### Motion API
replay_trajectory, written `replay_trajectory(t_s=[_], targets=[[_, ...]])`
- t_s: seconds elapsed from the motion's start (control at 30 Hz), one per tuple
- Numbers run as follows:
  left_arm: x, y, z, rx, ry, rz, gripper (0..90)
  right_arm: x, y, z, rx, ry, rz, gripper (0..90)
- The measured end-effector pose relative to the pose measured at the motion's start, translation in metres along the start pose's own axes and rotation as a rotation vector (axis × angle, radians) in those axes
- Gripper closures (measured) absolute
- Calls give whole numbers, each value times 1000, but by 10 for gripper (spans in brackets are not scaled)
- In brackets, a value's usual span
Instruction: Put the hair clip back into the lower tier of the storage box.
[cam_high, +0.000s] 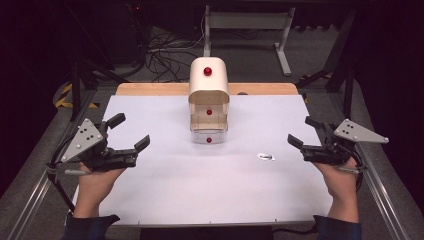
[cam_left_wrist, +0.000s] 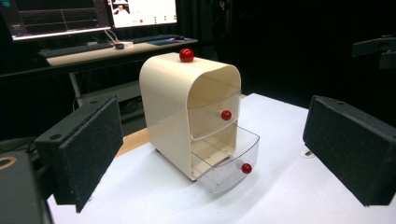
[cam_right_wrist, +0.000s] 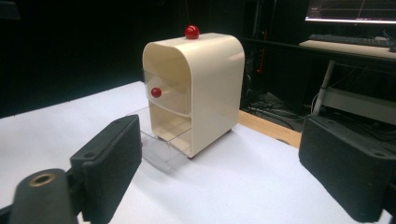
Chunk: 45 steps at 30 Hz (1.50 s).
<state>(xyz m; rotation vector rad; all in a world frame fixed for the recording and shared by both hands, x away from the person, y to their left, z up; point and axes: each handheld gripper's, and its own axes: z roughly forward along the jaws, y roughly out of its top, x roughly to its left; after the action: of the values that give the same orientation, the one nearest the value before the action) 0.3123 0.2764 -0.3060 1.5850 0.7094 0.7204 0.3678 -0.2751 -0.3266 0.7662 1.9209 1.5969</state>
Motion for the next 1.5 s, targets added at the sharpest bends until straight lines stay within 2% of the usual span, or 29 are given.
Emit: replay_trajectory(t_s=[0.2, 0.23, 0.4, 0.57, 0.73, 1.2, 1.5], targets=[[0, 0, 1, 2, -7, 4, 57, 1, -3, 5, 36, 6, -13, 198], [0, 0, 1, 3, -6, 5, 58, 1, -4, 7, 58, 10, -23, 232], [0, -1, 3, 4, -13, 1, 60, 1, -8, 10, 103, 15, -38, 291], [1, -2, 3, 11, -16, 6, 60, -2, -14, 15, 162, 22, -33, 369], [0, -2, 4, 10, -18, 2, 62, -3, -19, 20, 194, 24, -31, 391], [-1, -3, 6, 13, -30, 6, 67, -8, -39, 36, 326, 31, -47, 457], [-1, -3, 6, 14, -41, 6, 71, -8, -50, 47, 373, 35, -45, 479]])
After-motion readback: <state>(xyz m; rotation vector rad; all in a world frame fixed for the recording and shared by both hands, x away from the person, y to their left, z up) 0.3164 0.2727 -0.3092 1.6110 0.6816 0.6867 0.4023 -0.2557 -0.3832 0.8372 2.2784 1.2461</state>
